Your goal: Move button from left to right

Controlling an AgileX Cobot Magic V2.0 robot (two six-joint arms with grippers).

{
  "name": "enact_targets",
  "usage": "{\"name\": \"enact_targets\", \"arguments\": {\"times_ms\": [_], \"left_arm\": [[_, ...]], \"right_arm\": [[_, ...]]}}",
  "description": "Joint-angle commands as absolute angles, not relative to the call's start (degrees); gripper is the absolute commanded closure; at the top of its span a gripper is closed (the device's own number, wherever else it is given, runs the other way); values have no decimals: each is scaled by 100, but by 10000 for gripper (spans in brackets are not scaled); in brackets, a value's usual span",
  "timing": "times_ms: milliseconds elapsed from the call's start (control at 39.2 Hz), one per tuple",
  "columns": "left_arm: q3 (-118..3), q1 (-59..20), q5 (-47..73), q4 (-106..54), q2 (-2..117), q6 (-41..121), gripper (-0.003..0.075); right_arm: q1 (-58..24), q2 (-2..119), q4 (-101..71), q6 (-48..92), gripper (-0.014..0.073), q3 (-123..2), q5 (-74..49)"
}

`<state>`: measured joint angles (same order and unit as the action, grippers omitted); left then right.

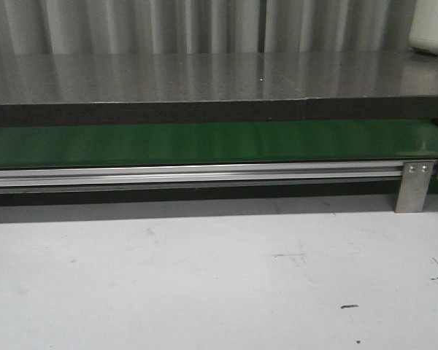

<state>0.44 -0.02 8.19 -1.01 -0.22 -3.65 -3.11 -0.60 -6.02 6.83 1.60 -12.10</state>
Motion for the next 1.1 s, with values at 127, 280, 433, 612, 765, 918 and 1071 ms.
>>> {"name": "enact_targets", "arguments": {"times_ms": [127, 280, 433, 612, 765, 918, 1071], "left_arm": [[210, -36, 338, -112, -122, -423, 741], [210, -36, 338, -112, -122, -423, 741], [210, -36, 338, -112, -122, -423, 741], [210, -36, 338, -112, -122, -423, 741], [210, -36, 338, -112, -122, -423, 741], [210, -36, 325, -112, -122, -423, 741], [210, -36, -117, -112, -122, -413, 741]], "right_arm": [[-285, -158, -618, 708, 662, 107, -833], [-285, -158, -618, 708, 662, 107, -833], [-285, -158, -618, 708, 662, 107, -833], [-285, -158, -618, 708, 662, 107, -833], [-284, -158, -618, 708, 662, 107, -827], [-284, -158, -618, 708, 662, 107, -827], [-284, -158, -618, 708, 662, 107, -793]]}}
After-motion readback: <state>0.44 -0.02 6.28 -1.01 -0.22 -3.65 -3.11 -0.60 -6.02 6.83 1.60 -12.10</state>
